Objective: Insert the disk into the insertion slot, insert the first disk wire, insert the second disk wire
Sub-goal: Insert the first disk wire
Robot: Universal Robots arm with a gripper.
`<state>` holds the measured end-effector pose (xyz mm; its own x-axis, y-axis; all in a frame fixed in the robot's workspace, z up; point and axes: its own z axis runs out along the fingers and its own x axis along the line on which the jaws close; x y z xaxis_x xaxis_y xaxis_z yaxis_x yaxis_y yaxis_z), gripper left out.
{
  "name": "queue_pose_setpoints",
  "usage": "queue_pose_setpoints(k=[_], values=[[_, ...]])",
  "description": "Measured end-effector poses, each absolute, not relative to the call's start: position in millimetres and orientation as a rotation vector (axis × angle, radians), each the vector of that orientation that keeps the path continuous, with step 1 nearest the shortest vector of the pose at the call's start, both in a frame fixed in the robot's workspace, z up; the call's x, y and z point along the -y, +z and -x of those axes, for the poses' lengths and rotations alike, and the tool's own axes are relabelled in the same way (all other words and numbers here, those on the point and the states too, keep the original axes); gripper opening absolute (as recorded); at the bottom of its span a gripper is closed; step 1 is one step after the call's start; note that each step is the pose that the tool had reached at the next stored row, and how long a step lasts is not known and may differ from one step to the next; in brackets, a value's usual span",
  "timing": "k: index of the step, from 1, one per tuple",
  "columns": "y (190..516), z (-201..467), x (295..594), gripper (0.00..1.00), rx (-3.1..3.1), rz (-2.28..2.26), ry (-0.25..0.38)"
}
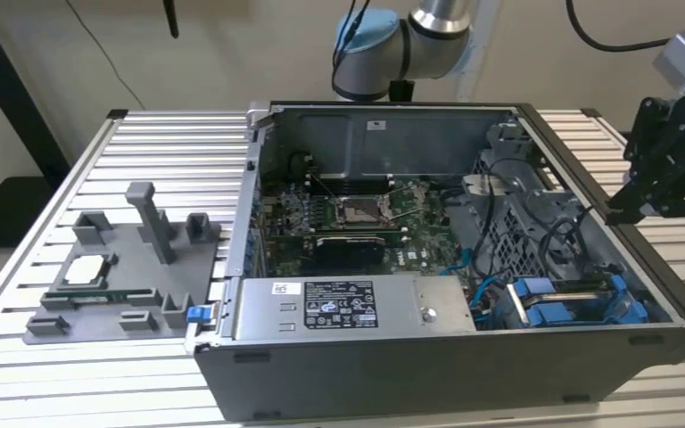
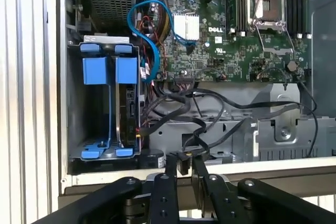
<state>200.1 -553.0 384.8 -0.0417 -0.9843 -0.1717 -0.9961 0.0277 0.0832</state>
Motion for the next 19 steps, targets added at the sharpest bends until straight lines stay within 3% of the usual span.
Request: queue_pose_setpoints(k=[9, 10, 19], values=[[379.2, -206.0, 553.0, 1.0, -2.222, 2.139, 0.317], [379.2, -206.1, 553.0, 0.0, -2.222, 2.139, 0.317], [379.0, -206.3, 553.0, 0.0, -2.221, 2.138, 0.32]])
